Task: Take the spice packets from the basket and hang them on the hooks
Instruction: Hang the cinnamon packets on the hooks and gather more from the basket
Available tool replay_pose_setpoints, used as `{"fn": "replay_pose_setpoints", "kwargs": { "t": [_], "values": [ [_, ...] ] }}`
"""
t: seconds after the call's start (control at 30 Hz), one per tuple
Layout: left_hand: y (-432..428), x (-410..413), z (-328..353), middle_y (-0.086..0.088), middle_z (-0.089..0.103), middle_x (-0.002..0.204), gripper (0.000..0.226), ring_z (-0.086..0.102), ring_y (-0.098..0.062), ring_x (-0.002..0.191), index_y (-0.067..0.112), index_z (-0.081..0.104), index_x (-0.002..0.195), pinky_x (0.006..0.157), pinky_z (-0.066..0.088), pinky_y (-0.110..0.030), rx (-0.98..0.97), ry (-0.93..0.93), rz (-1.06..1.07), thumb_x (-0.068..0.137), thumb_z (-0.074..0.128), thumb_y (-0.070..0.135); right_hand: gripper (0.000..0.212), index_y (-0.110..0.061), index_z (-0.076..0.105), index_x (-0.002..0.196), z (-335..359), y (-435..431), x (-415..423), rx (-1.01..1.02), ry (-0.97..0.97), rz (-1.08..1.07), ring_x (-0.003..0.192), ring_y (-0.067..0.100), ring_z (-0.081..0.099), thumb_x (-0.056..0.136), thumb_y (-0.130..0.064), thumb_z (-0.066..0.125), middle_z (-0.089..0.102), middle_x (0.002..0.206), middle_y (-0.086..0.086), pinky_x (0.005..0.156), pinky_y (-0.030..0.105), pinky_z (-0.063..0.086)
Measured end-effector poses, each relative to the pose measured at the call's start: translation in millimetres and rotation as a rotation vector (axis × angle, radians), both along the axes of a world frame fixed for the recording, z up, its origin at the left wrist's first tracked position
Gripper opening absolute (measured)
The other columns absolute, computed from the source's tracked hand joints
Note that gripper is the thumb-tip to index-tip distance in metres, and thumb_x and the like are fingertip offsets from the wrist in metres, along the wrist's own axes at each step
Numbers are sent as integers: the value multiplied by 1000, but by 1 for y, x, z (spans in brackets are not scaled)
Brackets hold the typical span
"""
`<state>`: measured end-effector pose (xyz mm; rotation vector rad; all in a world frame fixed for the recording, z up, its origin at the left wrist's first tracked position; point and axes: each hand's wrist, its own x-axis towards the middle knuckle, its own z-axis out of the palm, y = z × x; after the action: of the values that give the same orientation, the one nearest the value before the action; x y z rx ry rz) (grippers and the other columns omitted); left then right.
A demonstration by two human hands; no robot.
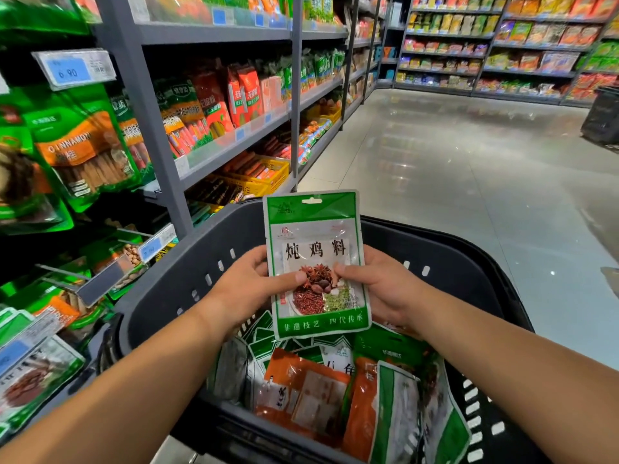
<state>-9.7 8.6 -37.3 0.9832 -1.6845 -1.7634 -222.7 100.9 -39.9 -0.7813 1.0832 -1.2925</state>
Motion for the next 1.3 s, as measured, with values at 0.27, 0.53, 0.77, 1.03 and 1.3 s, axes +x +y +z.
{"fn": "replay_pose_setpoints", "kwargs": {
  "t": [0.27, 0.53, 0.77, 1.03, 1.3],
  "values": [
    [-5, 2, -3, 1, 81, 91, 26, 78, -20, 88, 20, 78, 93, 93, 59, -46, -183, -192, 54, 77, 84, 0, 43, -15, 64, 127, 7, 2, -22, 189, 588, 357, 116, 26, 70, 86, -6, 77, 74, 123, 7, 104, 46, 53],
    [-12, 6, -7, -1, 81, 93, 27, 77, -28, 92, 21, 79, 93, 94, 58, -51, -171, -194, 137, 75, 86, 2, 81, -18, 49, 147, -1, 6, -31, 526, 880, 722, 136, 17, 52, 74, -20, 84, 60, 143, -3, 120, 53, 35],
    [-15, 9, -5, -15, 79, 92, 21, 74, -43, 94, 14, 77, 93, 89, 59, -59, -197, -219, 180, 76, 88, 9, 58, -14, 57, 142, -16, 12, -18, 740, 1031, 1081, 145, 30, 40, 89, 7, 69, 56, 139, 0, 119, 42, 35],
    [-14, 11, -3, -6, 80, 89, 21, 76, -34, 90, 17, 76, 95, 89, 61, -51, -206, -249, 211, 78, 87, 10, 7, -24, 73, 96, -7, 13, -23, 635, 1164, 807, 103, 19, 67, 91, -21, 76, 73, 108, -2, 81, 26, 55],
    [-15, 10, -4, 2, 81, 87, 19, 77, -25, 86, 21, 76, 95, 88, 61, -47, -181, -180, 230, 81, 85, 12, 9, -12, 69, 90, 19, 12, -47, 174, 685, 298, 90, 25, 75, 95, -4, 67, 78, 91, 8, 80, 37, 60]
  ]
}}
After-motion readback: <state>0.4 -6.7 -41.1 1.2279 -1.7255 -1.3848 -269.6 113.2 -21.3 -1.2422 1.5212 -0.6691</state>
